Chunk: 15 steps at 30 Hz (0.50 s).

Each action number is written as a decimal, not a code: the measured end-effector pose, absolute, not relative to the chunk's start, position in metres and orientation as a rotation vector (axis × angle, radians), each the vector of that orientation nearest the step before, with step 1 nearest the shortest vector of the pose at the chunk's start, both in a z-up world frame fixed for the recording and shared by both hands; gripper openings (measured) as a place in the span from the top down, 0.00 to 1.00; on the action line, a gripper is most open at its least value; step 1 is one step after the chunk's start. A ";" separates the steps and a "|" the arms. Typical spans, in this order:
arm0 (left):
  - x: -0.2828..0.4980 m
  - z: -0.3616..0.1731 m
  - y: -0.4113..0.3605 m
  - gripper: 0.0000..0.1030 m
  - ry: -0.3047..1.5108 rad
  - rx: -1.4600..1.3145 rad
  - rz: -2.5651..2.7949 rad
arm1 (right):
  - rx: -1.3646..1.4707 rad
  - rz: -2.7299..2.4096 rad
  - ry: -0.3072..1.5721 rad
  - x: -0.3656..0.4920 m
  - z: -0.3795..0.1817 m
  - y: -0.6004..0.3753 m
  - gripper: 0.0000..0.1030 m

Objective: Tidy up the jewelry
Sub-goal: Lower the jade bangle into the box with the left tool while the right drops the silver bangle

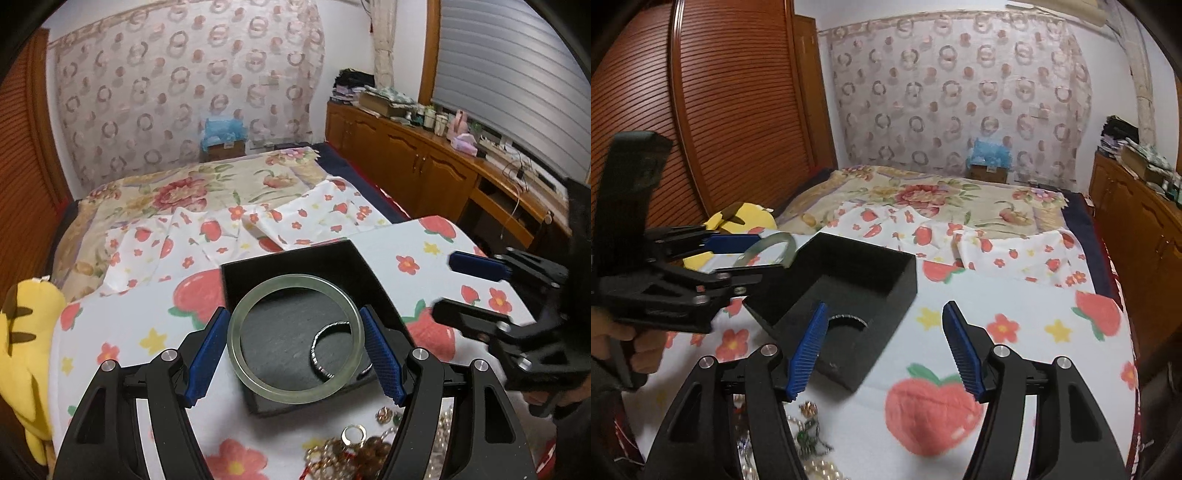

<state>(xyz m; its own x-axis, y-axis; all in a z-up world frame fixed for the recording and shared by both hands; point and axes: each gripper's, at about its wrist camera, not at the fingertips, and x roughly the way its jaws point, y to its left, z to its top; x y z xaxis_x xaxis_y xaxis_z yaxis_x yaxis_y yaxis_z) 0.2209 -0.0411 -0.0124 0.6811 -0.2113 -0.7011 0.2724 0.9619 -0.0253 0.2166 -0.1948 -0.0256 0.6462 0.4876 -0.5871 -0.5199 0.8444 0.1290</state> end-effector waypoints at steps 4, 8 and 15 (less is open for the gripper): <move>0.228 -0.019 -0.050 0.33 0.791 0.100 -0.263 | -0.064 0.572 0.650 0.205 -0.027 -0.202 0.35; 0.231 -0.025 -0.055 0.33 0.801 0.125 -0.247 | -0.076 0.569 0.642 0.194 -0.028 -0.203 0.35; 0.232 -0.031 -0.054 0.30 0.812 0.130 -0.245 | -0.083 0.559 0.645 0.181 -0.031 -0.209 0.35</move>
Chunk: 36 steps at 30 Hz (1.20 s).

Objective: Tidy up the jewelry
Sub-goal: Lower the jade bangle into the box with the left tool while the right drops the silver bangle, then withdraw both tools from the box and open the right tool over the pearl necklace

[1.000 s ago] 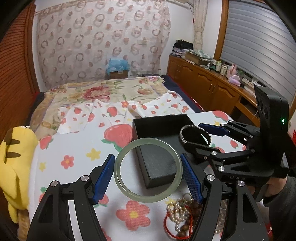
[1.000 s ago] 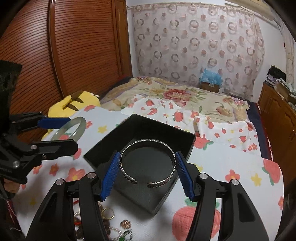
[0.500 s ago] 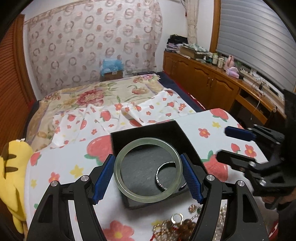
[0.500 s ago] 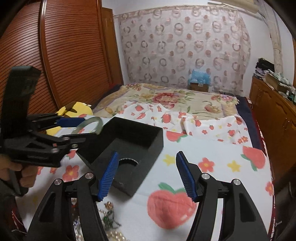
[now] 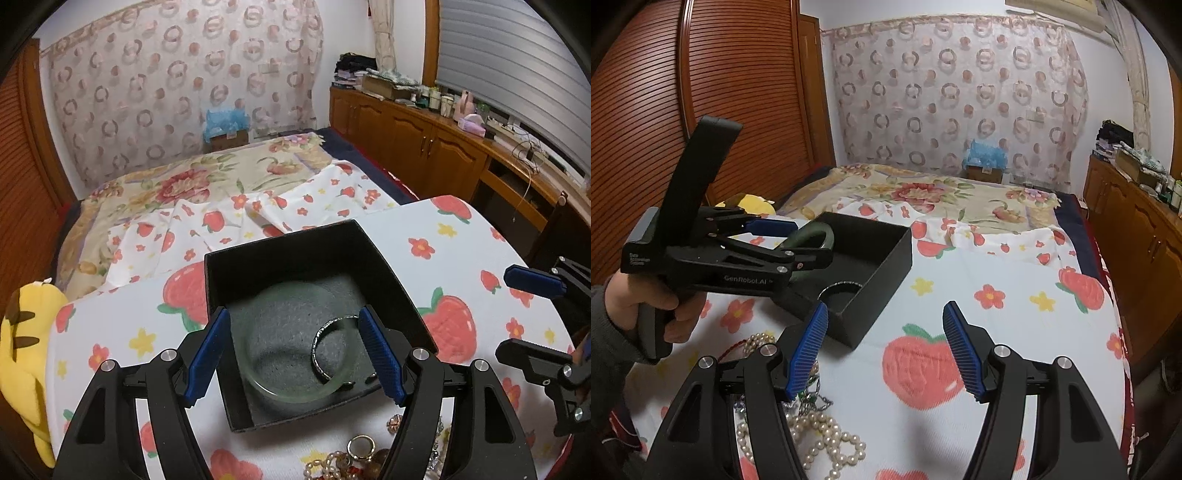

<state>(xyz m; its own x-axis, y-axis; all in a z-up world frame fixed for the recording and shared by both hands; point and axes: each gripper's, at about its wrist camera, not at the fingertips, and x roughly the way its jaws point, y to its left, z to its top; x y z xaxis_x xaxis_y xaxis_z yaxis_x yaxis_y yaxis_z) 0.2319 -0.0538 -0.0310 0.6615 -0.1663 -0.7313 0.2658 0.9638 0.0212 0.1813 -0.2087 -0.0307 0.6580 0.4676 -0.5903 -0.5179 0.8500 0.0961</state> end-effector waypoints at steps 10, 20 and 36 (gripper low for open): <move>0.190 -0.028 -0.043 0.28 0.779 0.103 -0.280 | -0.074 0.586 0.649 0.148 -0.031 -0.212 0.35; 0.122 -0.037 -0.029 0.28 0.758 0.090 -0.291 | -0.146 0.608 0.784 0.133 -0.068 -0.210 0.63; 0.083 -0.066 0.016 0.37 0.813 0.009 -0.234 | -0.184 0.559 0.850 0.145 -0.091 -0.203 0.81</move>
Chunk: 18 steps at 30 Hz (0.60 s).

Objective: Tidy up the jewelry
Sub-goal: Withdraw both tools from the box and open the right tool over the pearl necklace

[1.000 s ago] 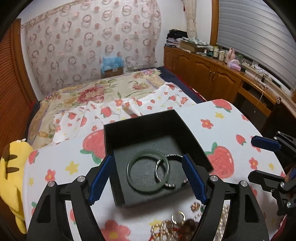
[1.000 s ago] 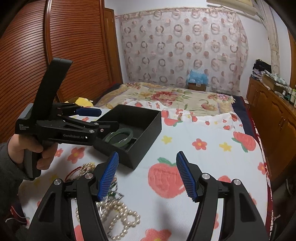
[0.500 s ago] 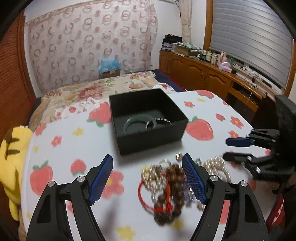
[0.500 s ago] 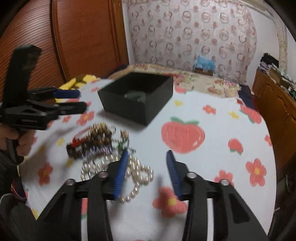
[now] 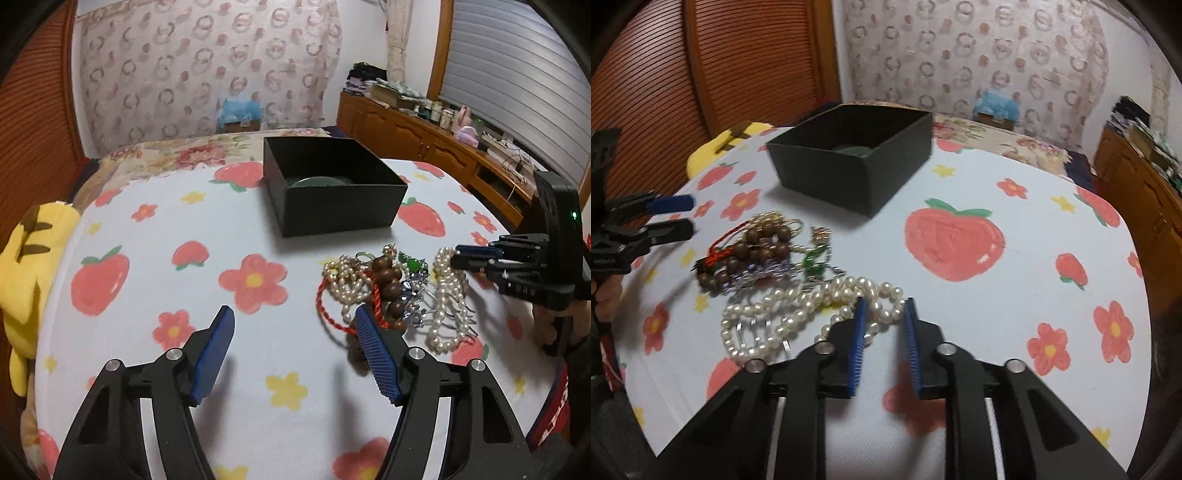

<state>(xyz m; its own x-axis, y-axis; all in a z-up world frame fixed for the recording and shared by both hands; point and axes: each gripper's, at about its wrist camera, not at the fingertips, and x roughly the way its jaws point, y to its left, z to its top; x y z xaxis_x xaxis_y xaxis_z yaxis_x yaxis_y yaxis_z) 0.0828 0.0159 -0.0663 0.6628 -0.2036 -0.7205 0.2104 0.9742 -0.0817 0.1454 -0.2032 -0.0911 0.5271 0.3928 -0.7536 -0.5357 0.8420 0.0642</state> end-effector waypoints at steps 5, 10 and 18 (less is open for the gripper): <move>0.076 -0.070 0.011 0.42 0.827 0.001 -0.261 | -0.190 0.569 0.865 0.148 -0.094 -0.202 0.81; 0.067 -0.076 -0.001 0.49 0.840 -0.003 -0.305 | -0.212 0.559 0.858 0.148 -0.095 -0.199 0.81; 0.066 -0.071 -0.027 0.59 0.824 0.058 -0.347 | -0.222 0.553 0.855 0.147 -0.095 -0.196 0.81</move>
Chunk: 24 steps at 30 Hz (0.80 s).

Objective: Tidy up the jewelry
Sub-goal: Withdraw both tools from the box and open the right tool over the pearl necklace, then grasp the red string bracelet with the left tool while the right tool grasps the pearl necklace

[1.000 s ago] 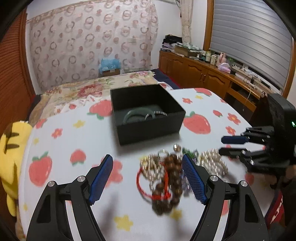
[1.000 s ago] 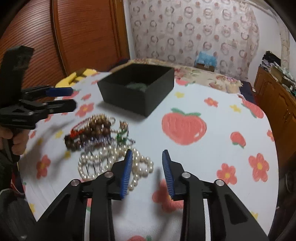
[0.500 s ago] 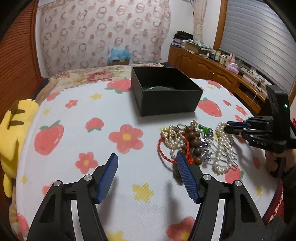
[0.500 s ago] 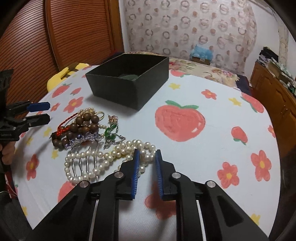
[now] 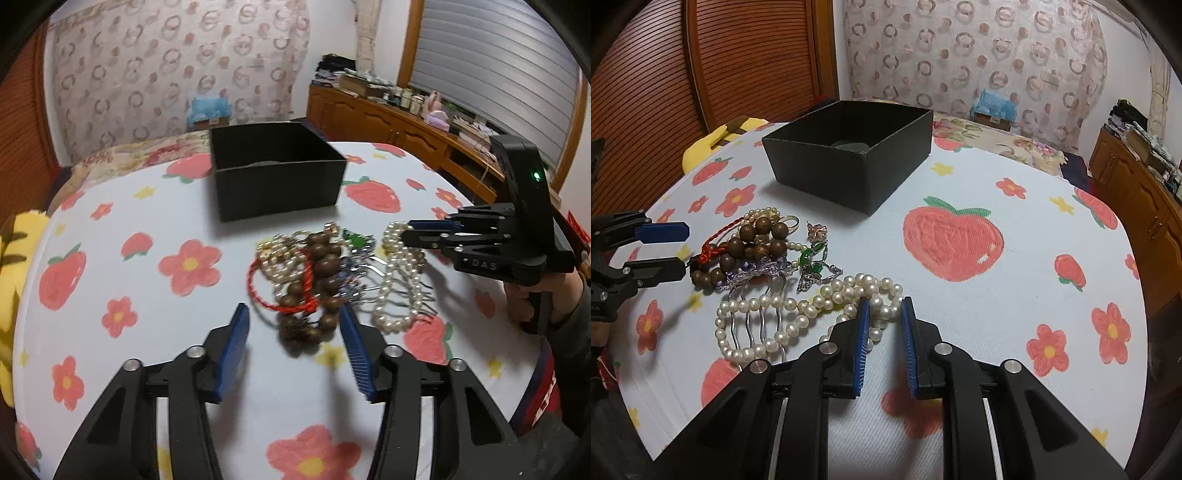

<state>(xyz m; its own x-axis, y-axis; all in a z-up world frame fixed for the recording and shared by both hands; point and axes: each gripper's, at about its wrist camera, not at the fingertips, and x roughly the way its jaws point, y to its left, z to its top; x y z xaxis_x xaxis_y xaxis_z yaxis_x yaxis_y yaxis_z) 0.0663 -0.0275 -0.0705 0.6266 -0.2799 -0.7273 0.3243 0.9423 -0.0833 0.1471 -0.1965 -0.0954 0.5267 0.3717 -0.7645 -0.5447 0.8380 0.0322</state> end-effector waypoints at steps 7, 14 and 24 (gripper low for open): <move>0.075 -0.078 -0.044 0.78 0.825 0.152 -0.334 | -0.228 0.549 0.853 0.147 -0.096 -0.195 0.81; 0.071 -0.068 -0.032 0.94 0.788 0.104 -0.328 | -0.233 0.545 0.851 0.146 -0.096 -0.195 0.81; 0.065 -0.017 -0.010 0.95 0.673 0.049 -0.298 | -0.223 0.551 0.854 0.146 -0.096 -0.194 0.82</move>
